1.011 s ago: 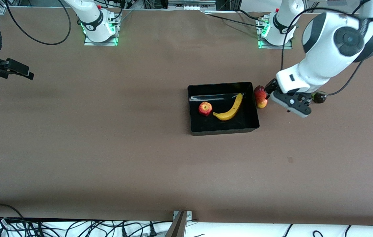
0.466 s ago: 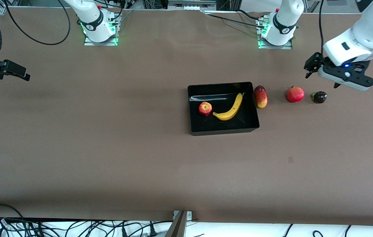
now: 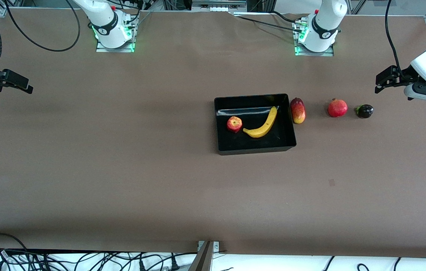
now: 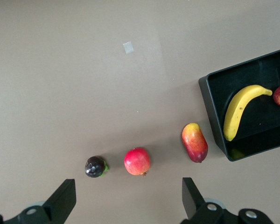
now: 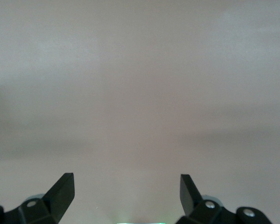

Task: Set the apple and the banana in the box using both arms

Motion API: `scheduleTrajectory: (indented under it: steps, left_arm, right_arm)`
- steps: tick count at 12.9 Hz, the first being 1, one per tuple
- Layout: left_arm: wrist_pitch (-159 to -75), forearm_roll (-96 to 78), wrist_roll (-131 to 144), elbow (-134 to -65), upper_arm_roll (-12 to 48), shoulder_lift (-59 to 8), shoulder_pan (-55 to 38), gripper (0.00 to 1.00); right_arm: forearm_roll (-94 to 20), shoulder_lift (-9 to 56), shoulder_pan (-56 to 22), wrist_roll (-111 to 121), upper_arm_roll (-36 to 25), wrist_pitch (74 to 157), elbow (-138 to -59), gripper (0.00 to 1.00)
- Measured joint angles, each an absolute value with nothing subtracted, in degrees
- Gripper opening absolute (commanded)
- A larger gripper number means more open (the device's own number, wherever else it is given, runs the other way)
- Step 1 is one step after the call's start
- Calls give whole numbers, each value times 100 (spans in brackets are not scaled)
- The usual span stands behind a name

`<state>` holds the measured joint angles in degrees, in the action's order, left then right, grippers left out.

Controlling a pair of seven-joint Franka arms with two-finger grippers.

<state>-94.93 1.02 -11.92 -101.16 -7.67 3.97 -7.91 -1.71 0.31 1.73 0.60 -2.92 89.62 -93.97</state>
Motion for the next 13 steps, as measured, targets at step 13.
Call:
scheduleTrajectory:
  steps: [13]
  left_arm:
    - [-9346,100,-1049,-10075,-723,356,-802,100]
  right_arm:
    - [-171,36,174,56,-300,8962,-9398,100]
